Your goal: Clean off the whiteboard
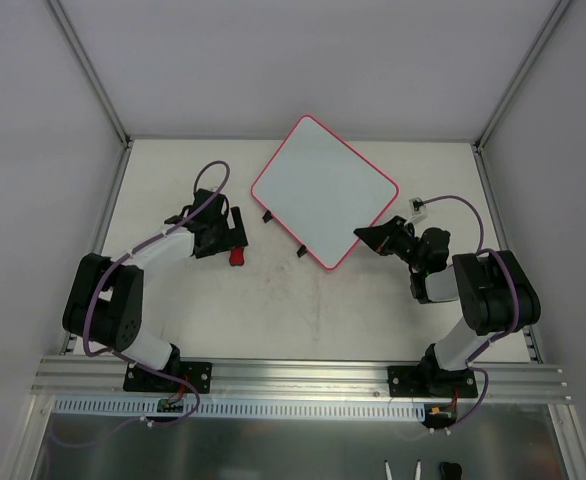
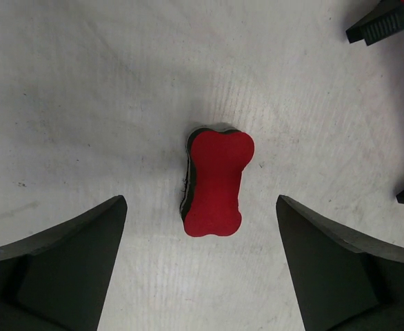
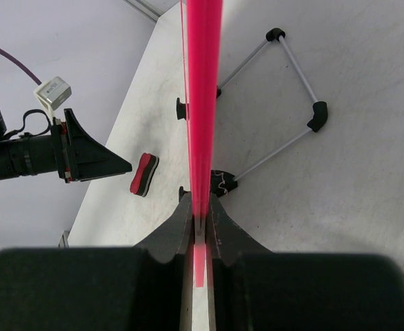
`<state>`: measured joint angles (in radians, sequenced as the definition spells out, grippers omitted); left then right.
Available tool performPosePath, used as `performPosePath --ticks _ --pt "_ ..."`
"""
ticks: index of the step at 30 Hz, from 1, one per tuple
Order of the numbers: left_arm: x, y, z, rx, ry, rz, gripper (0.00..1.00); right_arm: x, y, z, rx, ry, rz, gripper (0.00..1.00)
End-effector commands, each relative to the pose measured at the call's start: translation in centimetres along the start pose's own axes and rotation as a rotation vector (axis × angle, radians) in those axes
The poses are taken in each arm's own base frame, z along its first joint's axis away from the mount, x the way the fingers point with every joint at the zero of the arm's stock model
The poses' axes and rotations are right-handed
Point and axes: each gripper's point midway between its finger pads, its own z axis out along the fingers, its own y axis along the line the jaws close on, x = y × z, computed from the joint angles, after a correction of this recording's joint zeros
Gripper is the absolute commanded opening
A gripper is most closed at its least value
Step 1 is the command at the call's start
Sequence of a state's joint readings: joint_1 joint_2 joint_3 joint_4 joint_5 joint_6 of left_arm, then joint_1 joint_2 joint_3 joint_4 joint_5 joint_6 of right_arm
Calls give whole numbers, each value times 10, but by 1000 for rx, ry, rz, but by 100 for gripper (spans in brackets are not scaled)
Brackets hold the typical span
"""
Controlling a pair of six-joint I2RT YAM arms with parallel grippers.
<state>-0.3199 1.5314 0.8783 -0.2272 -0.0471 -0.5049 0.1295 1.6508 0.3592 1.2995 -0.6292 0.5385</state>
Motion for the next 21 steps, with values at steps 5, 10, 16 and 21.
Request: performPosePath --ticks 5,10,16,21 --pt "-11 5 -15 -41 -80 20 93 -25 39 4 -155 -68 -158 11" --pt "-9 5 -14 -40 -73 20 93 -25 40 3 -159 -70 -162 21" --pt "-8 5 -15 -43 -76 22 93 -27 39 1 -155 -82 -165 32" --pt "-10 5 -17 -40 -84 22 93 -30 38 -2 -152 -93 -167 39"
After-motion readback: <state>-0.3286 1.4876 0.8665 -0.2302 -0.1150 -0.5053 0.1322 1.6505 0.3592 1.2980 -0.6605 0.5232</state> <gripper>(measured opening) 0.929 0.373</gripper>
